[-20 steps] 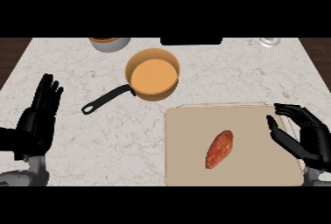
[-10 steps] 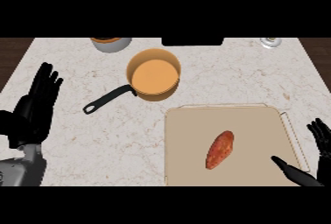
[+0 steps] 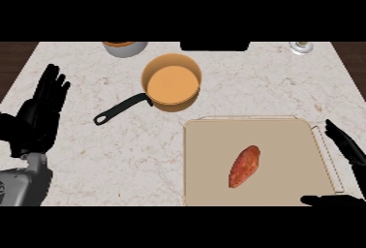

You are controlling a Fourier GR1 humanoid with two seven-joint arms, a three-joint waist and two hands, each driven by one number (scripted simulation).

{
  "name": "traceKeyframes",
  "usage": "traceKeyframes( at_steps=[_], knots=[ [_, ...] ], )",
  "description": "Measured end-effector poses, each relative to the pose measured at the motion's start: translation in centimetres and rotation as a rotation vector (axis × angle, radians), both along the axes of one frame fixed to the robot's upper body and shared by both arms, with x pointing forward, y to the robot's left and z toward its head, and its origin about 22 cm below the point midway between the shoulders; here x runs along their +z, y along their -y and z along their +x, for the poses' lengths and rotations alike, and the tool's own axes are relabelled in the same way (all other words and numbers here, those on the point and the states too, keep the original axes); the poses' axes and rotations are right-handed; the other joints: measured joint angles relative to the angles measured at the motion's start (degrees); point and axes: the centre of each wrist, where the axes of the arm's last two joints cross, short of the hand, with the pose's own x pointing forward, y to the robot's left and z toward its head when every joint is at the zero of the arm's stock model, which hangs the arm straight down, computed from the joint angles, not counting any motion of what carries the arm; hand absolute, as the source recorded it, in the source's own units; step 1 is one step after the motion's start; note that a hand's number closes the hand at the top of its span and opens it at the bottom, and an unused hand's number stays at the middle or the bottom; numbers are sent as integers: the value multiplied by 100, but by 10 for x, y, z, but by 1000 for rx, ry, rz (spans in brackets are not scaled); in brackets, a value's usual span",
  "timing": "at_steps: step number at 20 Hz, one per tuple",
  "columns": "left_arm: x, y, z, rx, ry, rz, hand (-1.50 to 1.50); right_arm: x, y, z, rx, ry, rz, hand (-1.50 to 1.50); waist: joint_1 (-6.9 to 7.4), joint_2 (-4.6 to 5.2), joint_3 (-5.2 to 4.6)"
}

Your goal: Pick the sweet potato from the tray and place it in the pot

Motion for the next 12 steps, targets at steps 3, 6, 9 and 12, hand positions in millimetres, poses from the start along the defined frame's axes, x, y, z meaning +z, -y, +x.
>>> traceKeyframes(
  at_steps=[3,6,9,12],
  knots=[
    [4,1,0,-12,-2,-2,0,17,-17,7,68,-97,-92,-150,21,-5,2],
    [9,-1,0,-9,1,-1,0,25,-36,8,120,-188,-154,-150,14,-7,6],
    [0,-6,1,-2,0,-5,0,37,-57,12,150,-249,-187,-150,2,-5,10],
    [2,1,1,-4,2,-3,0,39,-75,16,162,-286,-193,-150,-3,-6,11]
  ],
)
